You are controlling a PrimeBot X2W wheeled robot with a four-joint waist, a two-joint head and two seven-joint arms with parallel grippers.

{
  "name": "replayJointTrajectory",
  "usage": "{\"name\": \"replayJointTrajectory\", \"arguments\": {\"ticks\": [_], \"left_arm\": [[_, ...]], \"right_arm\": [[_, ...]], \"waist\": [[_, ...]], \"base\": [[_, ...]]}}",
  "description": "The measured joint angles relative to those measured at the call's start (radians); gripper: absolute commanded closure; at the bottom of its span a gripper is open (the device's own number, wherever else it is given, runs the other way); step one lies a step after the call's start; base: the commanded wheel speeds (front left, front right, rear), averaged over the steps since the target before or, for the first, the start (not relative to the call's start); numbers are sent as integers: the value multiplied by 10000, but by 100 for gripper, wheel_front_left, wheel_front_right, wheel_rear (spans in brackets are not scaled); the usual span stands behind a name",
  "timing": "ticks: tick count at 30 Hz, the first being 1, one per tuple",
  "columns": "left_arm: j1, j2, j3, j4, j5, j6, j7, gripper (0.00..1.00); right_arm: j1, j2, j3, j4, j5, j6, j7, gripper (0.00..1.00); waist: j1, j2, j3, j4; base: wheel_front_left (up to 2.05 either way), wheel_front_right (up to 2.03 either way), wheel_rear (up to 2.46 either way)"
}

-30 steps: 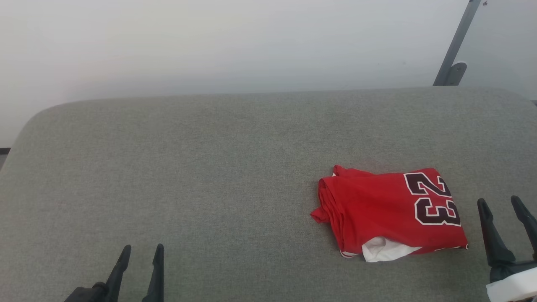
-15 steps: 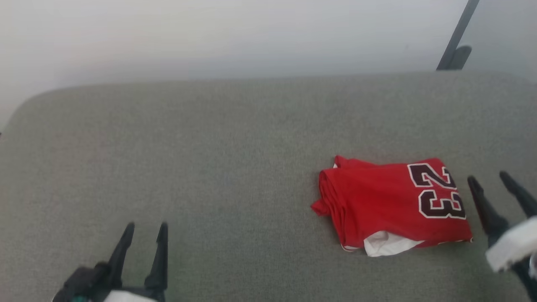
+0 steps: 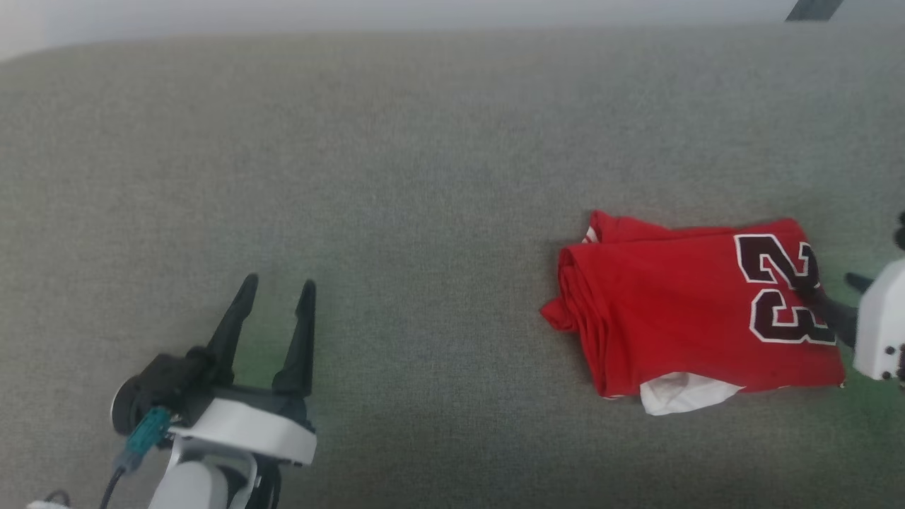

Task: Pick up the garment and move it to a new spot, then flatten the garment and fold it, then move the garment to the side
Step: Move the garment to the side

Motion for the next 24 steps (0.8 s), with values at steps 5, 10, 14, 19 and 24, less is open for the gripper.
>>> {"name": "replayJointTrajectory", "arguments": {"ticks": [5,10,14,19,24], "left_arm": [[-601,88,-313,142,-17,0,0,0],[-1003,192,-384,245,-77,0,0,0],[-1249,362,-437,303,-77,0,0,0],[-1558,675,-550,142,2,-2,0,0],[-2216,1156,-966,10,-2,0,0,0]], "right_arm": [[-619,36,596,205,848,0,1444,0],[-990,-142,811,222,1034,15,1743,56],[-1220,-46,767,221,1139,27,1126,100],[-1323,165,349,290,1379,75,-79,100],[-1441,-341,-725,966,1390,0,-1154,100]], "waist": [[1,0,663,50],[0,0,1199,113],[1,0,1474,-24],[0,0,1701,-508],[0,0,2044,-1132]], "base": [[0,0,0],[0,0,0],[0,0,0],[0,0,0],[0,0,0]]}}
